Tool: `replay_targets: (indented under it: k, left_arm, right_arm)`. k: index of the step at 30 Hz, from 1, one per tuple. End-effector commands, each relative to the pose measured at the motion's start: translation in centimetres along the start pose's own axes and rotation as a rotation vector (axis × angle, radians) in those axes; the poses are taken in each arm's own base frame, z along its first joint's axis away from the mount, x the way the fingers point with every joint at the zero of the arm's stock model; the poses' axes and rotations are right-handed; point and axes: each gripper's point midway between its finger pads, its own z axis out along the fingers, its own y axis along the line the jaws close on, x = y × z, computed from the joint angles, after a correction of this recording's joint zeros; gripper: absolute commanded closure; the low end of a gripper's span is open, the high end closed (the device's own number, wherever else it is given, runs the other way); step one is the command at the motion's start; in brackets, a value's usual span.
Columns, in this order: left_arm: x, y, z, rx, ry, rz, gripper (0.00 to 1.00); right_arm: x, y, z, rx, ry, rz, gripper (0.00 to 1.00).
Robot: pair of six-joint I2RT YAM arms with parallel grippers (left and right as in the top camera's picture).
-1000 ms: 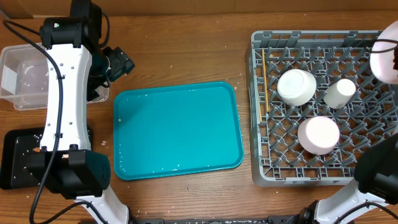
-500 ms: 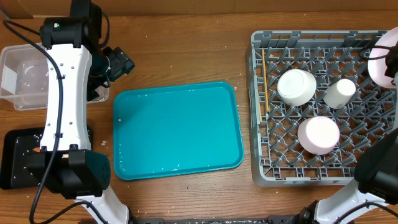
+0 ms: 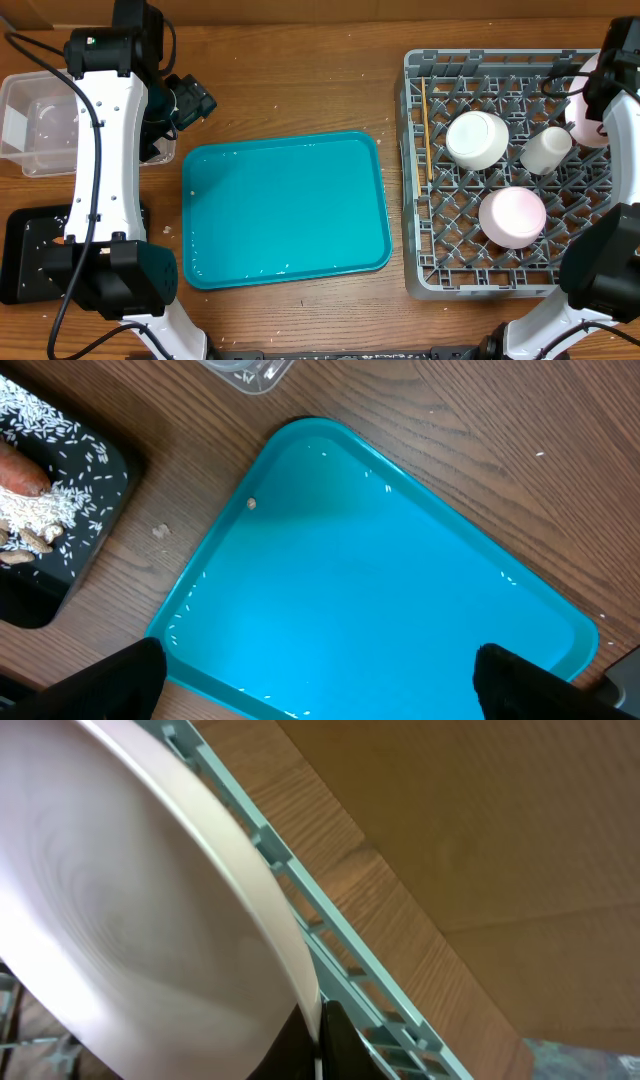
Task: Sort waste into correct bins and load items into the dishwasher
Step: 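Carry the plate right over the grey dish rack, then stand the plate upright in the rack's right side and release it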
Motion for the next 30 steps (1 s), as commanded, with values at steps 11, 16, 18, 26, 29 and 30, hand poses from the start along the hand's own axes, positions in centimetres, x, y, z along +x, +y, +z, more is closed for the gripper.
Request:
replay_targets:
  k: [11, 16, 18, 26, 29, 30]
  left_arm:
    - [-0.1, -0.4, -0.9, 0.033, -0.026, -0.004, 0.00]
    - [-0.3, -0.6, -0.9, 0.039, -0.032, -0.004, 0.00]
    - [-0.3, -0.6, -0.9, 0.039, -0.033, -0.004, 0.00]
    - [-0.4, -0.6, -0.9, 0.041, -0.036, -0.004, 0.00]
    - [-0.4, -0.6, -0.9, 0.040, -0.035, -0.004, 0.00]
    - [-0.4, -0.6, -0.9, 0.040, -0.035, -0.004, 0.00]
  right_arm:
    - [-0.6, 1.5, -6.0, -0.117, -0.054, 0.067, 0.00]
    - [-0.6, 2.0, -10.4, -0.339, -0.054, 0.137, 0.00]
    - [-0.6, 2.0, -12.8, -0.458, -0.058, 0.175, 0.00]
    - [2.2, 0.1, -21.2, -0.769, -0.055, 0.194, 0.00]
    - [4.4, -0.9, -22.5, -0.777, -0.032, 0.168, 0.00]
    - [5.1, -1.0, -22.7, -0.779, -0.021, 0.157, 0.00]
